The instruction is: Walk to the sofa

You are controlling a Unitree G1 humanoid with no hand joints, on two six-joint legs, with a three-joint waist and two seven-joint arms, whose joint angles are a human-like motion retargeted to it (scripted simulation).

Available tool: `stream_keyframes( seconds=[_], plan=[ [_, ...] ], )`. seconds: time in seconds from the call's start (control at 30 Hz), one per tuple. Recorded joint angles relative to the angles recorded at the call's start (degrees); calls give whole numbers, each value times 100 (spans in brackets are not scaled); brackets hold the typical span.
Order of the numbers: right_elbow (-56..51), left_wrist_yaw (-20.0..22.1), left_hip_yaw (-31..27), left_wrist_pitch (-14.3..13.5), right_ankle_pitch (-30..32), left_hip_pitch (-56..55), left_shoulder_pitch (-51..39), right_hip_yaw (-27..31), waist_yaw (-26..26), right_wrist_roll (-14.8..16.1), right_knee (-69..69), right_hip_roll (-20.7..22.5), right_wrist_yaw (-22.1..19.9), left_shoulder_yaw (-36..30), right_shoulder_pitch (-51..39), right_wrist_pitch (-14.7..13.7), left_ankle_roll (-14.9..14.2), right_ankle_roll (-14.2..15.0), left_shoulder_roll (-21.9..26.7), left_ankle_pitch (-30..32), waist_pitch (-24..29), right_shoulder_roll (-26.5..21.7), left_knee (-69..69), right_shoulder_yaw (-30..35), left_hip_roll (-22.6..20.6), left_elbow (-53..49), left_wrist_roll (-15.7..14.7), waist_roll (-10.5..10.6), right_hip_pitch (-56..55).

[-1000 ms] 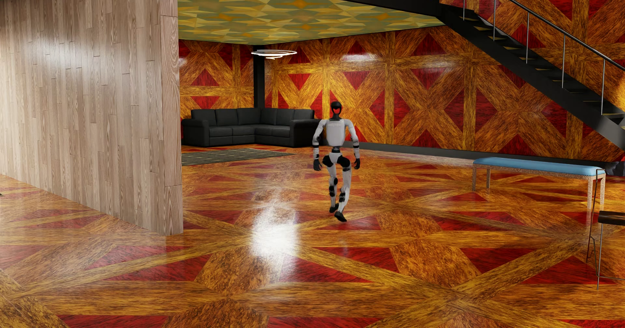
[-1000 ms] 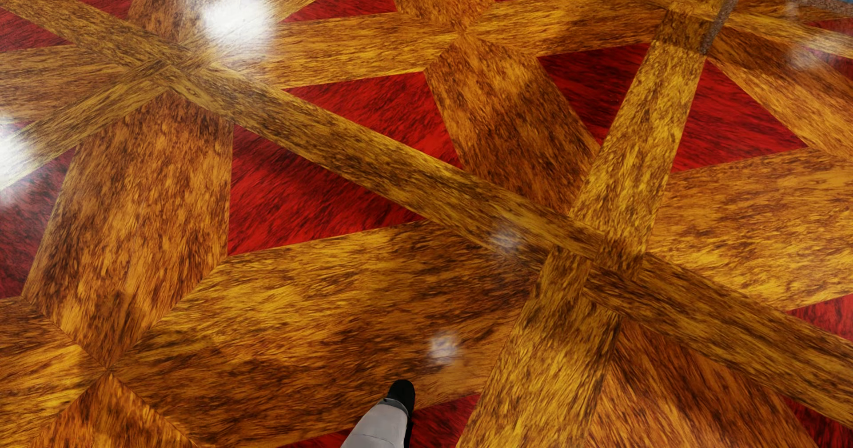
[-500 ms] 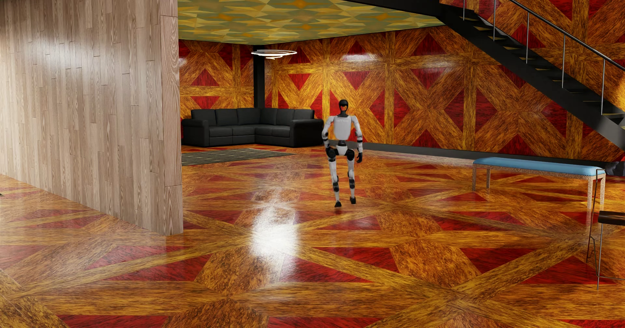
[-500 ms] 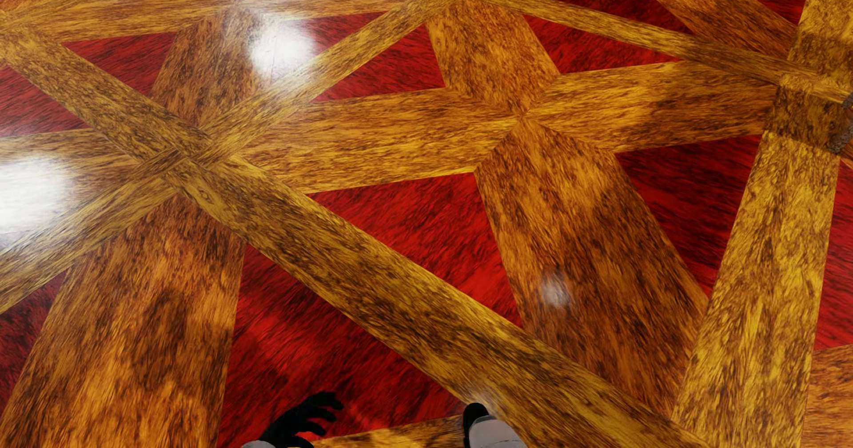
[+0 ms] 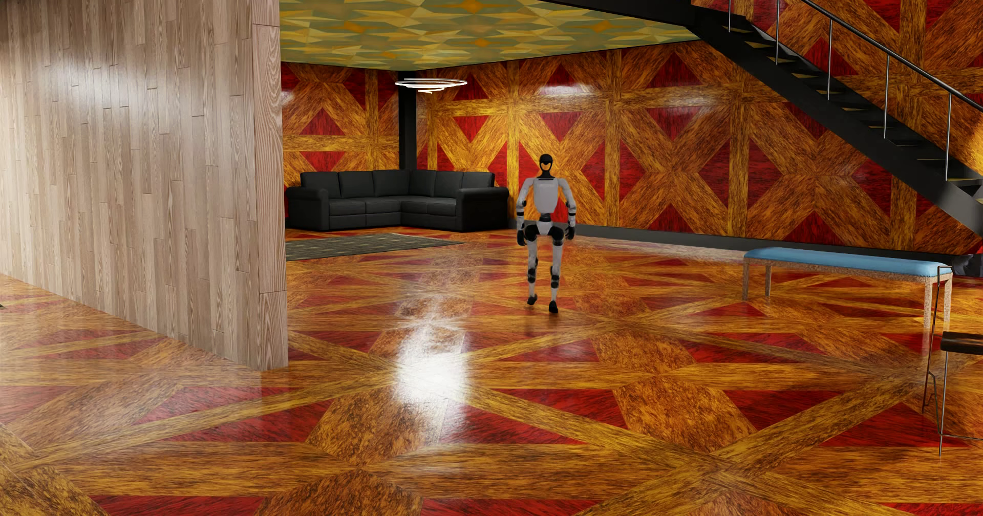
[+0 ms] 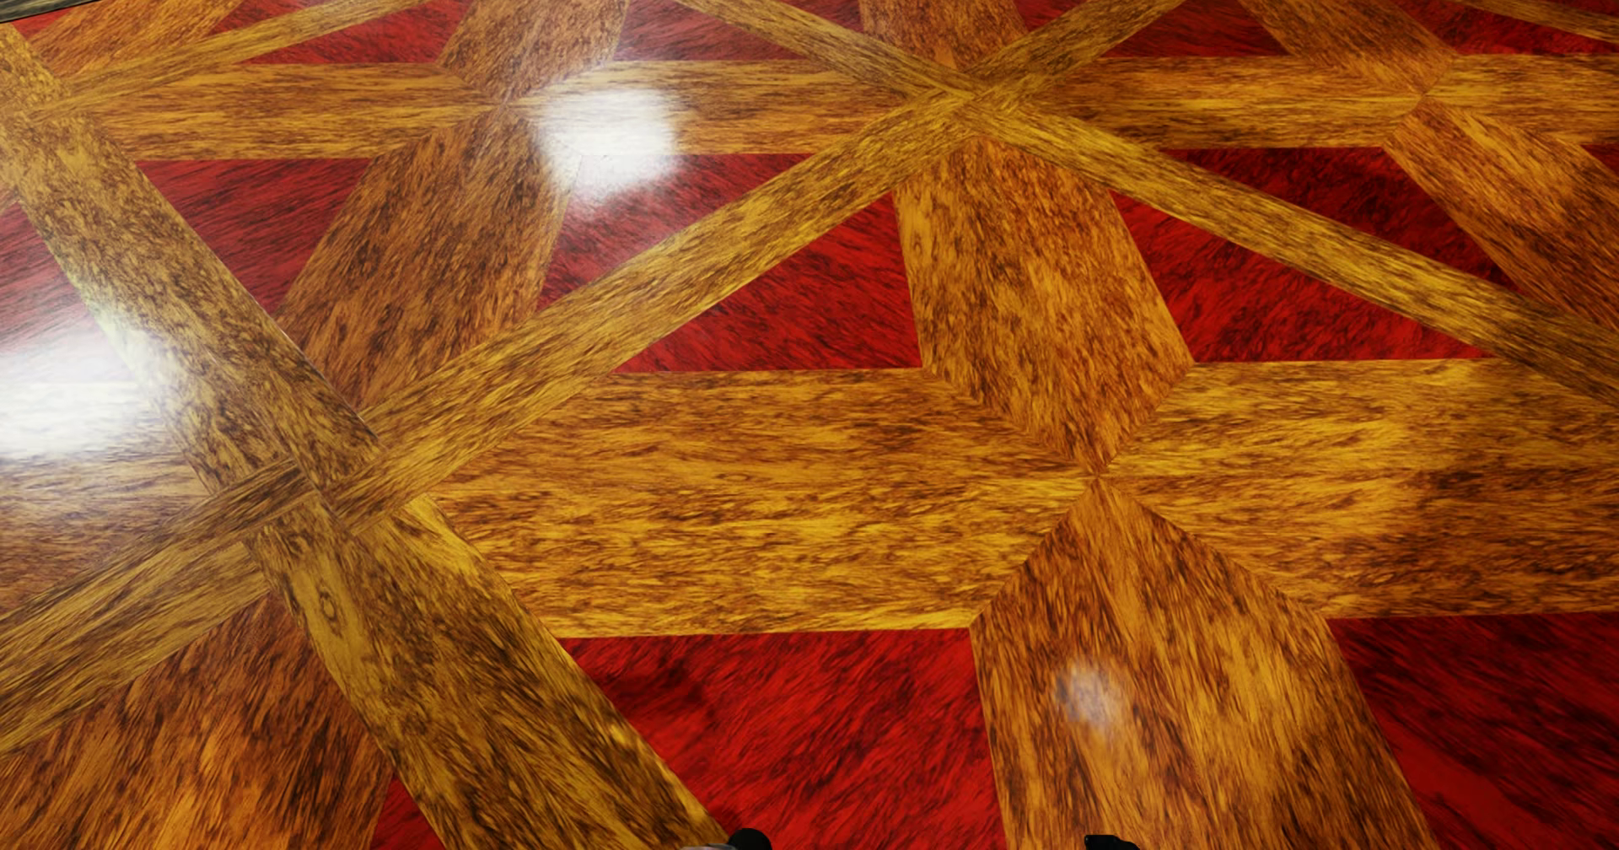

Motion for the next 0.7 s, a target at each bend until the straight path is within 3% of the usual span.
stream_keyframes(
  seconds=[0.03,0.07,0.13,0.17,0.2,0.27,0.3,0.37,0.47,0.5,0.53,0.57,0.6,0.67,0.7],
  plan=[
    [-125,0,0,0,-42,-255,67,0,246,0,211,-218,0,43,-64,0,0,0,-67,-989,-174,-15,74,-153,127,241,0,-46,-31],
    [-150,0,0,0,131,-476,134,0,393,0,317,-313,0,84,-62,0,0,0,-122,-695,-150,33,45,-348,187,382,0,-44,170],
    [-7,0,0,0,1221,-847,228,0,360,0,1208,-743,0,48,84,0,0,0,-190,2171,-272,170,626,-563,-134,567,0,-298,134],
    [247,0,0,0,2113,-841,202,0,88,0,2181,-887,0,-130,244,0,0,0,-179,2667,-231,261,1233,-534,-495,618,0,-426,-54],
    [484,0,0,0,2598,-545,57,0,-57,0,3289,-956,0,-42,324,0,0,0,-178,2571,-157,335,1453,-489,-658,655,0,-506,-574],
    [922,0,0,0,1211,541,-338,0,-394,0,5138,-883,0,147,302,0,0,0,-188,2102,108,352,1151,39,-983,447,0,-462,-1803],
    [1090,0,0,0,596,1153,-547,0,-722,0,5304,-740,0,271,433,0,0,0,-192,1653,79,355,849,192,-1003,345,0,-339,-2322],
    [1137,0,0,0,128,2344,-786,0,-1501,0,4411,-491,0,597,768,0,0,0,-12,862,175,278,246,329,-794,-588,0,-59,-3057],
    [1191,0,0,0,144,3480,-1463,0,-2169,0,1029,-496,0,1142,1175,0,0,0,116,-299,56,206,-227,378,-499,-1412,0,106,-3583],
    [1311,0,0,0,1216,3626,-1709,0,-2300,0,96,-529,0,1362,1243,0,0,0,146,-582,-68,241,-246,341,-510,-1586,0,72,-3637],
    [1310,0,0,0,2556,3846,-1874,0,-2391,0,-2075,-714,0,1542,1339,0,0,0,181,-847,-172,243,-221,355,-419,-1745,0,46,-3819],
    [1525,0,0,0,1937,4123,-2040,0,-2458,0,-2462,-789,0,1563,1321,0,0,0,236,-912,-117,290,-163,422,-308,-1829,0,24,-3971],
    [1626,0,0,0,111,4383,-2066,0,-2543,0,94,-818,0,1574,1353,0,0,0,250,-779,-71,311,-12,438,-187,-1818,0,1,-4257],
    [1933,0,0,0,-604,4367,-1818,0,-2608,0,1245,-567,0,1634,1381,0,0,0,116,339,-223,331,1066,483,33,-1739,0,87,-4502],
    [2211,0,0,0,-852,4173,-1634,0,-2472,0,1580,-196,0,1530,1316,0,0,0,-37,1345,-120,315,2124,678,372,-1383,0,342,-4103]
  ],
)
